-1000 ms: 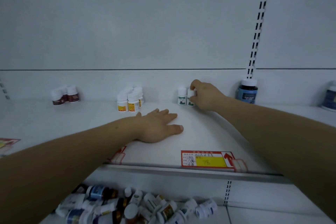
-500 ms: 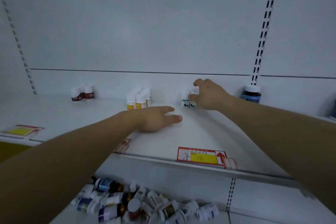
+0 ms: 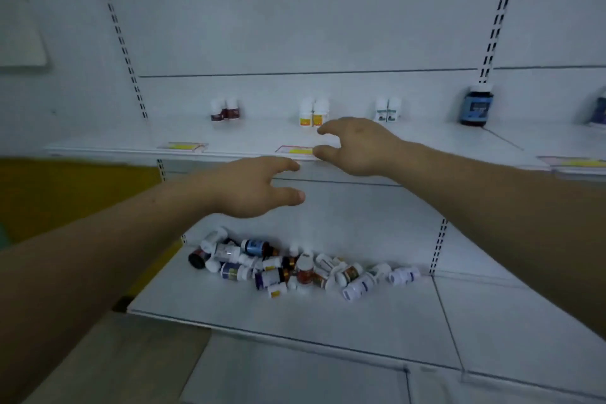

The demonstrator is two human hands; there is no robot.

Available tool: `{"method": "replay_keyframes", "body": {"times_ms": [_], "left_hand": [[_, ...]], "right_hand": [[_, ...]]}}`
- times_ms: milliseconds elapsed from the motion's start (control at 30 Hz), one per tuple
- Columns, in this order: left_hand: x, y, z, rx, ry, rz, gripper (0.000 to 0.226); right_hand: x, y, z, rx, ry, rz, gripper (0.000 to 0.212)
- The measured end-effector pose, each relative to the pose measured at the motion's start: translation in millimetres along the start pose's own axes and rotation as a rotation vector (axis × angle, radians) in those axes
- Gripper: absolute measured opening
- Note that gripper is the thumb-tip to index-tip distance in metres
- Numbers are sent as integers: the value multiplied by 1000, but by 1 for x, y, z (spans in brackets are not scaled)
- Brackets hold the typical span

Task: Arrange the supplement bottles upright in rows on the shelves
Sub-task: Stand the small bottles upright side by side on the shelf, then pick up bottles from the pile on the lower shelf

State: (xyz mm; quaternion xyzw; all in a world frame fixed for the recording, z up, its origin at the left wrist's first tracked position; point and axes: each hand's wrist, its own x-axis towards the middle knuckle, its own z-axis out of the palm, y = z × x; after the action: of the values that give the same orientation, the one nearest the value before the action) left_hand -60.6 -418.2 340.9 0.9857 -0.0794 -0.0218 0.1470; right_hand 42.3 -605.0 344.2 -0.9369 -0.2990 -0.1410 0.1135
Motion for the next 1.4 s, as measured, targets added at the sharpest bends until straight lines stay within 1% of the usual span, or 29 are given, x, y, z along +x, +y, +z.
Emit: {"method": "replay_keyframes", "body": {"times_ms": [67,133,200,333,367,500,567,667,733,767,800,867,900,1000,1067,1167,1233,1300,1333,1400], "left_hand": [[-24,-17,13,0,-46,-16,68],[-39,-32,31,9,-96,-25,69],[-46,-46,55,-8,-139,-37,69],[-42,-71,111,-115,-260,-62,53],[-38,-77,125,-139,-290,-82,53],[-14,-100,178,-204,-388,-192,74],[6,-109,199,-223,-434,-210,77],[43,-121,224,-237,-470,-233,78],[72,-127,239,-248,-458,-256,78],[87,-129,246,-259,-438,-262,78],[103,-132,254,-274,-407,-257,75],[134,-136,269,-317,-317,-207,60],[149,-138,277,-315,-274,-179,58],[187,-145,302,-221,-158,-101,77],[207,-153,319,-138,-123,-42,81],[219,-165,339,-69,-184,-15,73],[217,-172,347,-189,-124,3,59],[214,-175,351,-254,-15,16,45],[213,-176,352,-252,27,10,44],[214,-178,353,-262,61,-30,52]], "right_hand": [[-21,-21,9,3,41,-31,57],[-41,-35,19,2,43,-51,56],[-57,-41,33,1,-13,-34,57],[-74,-37,73,38,-166,65,58],[-76,-34,87,48,-206,84,58],[-78,-5,146,90,-348,183,57],[-74,14,175,110,-402,226,53],[-62,44,219,112,-511,245,44],[-52,64,250,139,-532,253,43],[-47,72,266,149,-537,252,46],[-42,78,282,147,-555,256,51],[-32,88,314,134,-598,285,58],[-28,92,329,133,-615,302,61],[-17,98,373,225,-641,345,61],[-12,101,396,268,-616,350,60],[-16,102,424,94,-605,303,69],[-21,99,436,9,-604,334,66],[-21,94,443,-6,-533,366,60],[-19,93,446,4,-492,373,61],[-14,91,450,-14,-436,376,66]]}}
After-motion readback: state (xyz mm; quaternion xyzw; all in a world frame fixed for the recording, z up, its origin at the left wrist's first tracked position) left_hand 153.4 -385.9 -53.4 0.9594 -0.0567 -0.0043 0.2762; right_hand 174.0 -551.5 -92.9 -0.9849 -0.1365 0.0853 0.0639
